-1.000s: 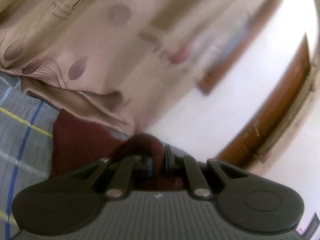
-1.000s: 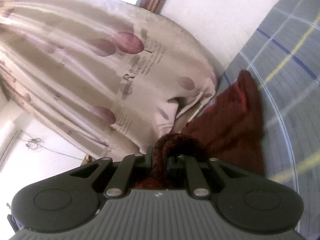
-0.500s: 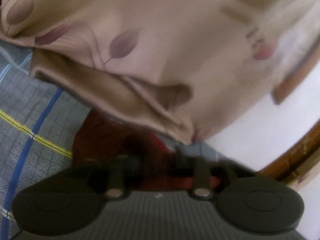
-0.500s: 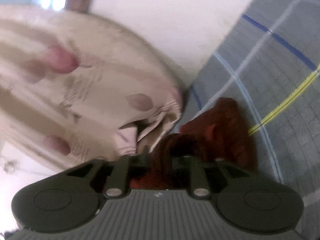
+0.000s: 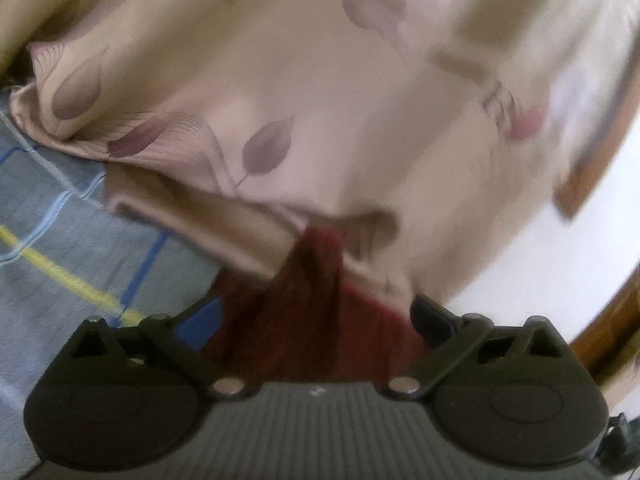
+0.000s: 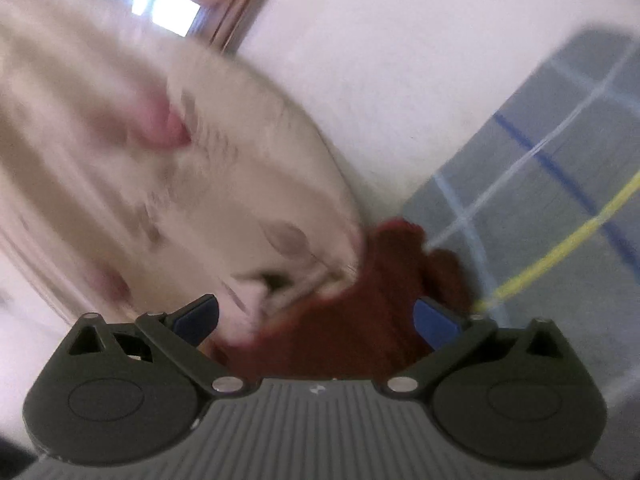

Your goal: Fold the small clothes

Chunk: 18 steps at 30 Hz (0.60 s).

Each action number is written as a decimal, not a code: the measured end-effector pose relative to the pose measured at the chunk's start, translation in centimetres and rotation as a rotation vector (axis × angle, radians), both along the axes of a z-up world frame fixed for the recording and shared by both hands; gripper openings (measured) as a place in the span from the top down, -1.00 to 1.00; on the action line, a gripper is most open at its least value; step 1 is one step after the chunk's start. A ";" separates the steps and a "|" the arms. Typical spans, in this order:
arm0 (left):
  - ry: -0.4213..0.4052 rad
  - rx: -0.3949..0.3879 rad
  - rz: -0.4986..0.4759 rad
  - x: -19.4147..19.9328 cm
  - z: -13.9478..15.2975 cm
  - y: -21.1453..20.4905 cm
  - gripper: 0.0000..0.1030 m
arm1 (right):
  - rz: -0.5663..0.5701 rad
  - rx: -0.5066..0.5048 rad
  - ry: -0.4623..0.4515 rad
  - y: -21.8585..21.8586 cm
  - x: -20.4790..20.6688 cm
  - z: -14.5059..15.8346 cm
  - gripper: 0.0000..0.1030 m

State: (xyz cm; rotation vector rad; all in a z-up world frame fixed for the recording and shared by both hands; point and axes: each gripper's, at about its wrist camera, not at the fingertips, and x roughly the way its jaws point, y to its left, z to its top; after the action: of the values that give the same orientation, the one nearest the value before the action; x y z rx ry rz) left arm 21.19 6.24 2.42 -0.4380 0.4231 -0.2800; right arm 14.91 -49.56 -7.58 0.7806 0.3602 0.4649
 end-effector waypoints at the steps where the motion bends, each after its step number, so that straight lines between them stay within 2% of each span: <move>1: 0.001 0.012 -0.028 -0.9 -0.5 0.3 -0.97 | 0.014 -0.048 0.001 0.4 -0.9 -0.1 -0.91; 4: -0.008 0.026 -0.038 -3.3 -1.6 1.6 -0.97 | 0.046 -0.180 0.028 1.7 -3.6 -1.3 -0.78; 6: -0.014 -0.001 -0.055 -4.5 -2.5 3.1 -0.97 | 0.080 -0.214 0.063 2.4 -4.5 -2.4 -0.57; 7: -0.016 -0.004 -0.053 -4.8 -2.9 3.5 -0.97 | 0.094 -0.216 0.078 2.7 -4.8 -3.0 -0.50; 9: 0.018 -0.003 -0.070 -5.1 -3.7 4.1 -0.97 | 0.127 -0.201 0.098 3.2 -5.1 -4.1 -0.18; 10: 0.033 -0.014 -0.092 -5.3 -4.1 4.4 -0.97 | 0.137 -0.195 0.111 3.4 -5.1 -4.6 -0.10; 12: 0.020 -0.027 -0.144 -5.9 -4.5 4.7 -0.97 | 0.144 -0.187 0.114 3.8 -5.6 -5.1 0.28; 15: 0.018 0.018 -0.203 -6.2 -4.7 4.5 -0.97 | 0.150 -0.184 0.100 3.7 -6.4 -4.8 0.50; 16: 0.020 0.024 -0.230 -6.2 -4.8 4.4 -0.97 | 0.155 -0.169 0.097 3.4 -6.4 -4.7 0.53; 18: 0.039 0.025 -0.277 -5.9 -5.1 4.2 -0.96 | 0.164 -0.199 0.102 2.9 -6.8 -4.4 0.64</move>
State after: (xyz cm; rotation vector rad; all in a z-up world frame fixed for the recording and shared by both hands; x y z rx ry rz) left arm 15.32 10.46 -2.70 -0.3603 0.5254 -0.5344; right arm 8.09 -46.62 -11.98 0.5843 0.5594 0.5347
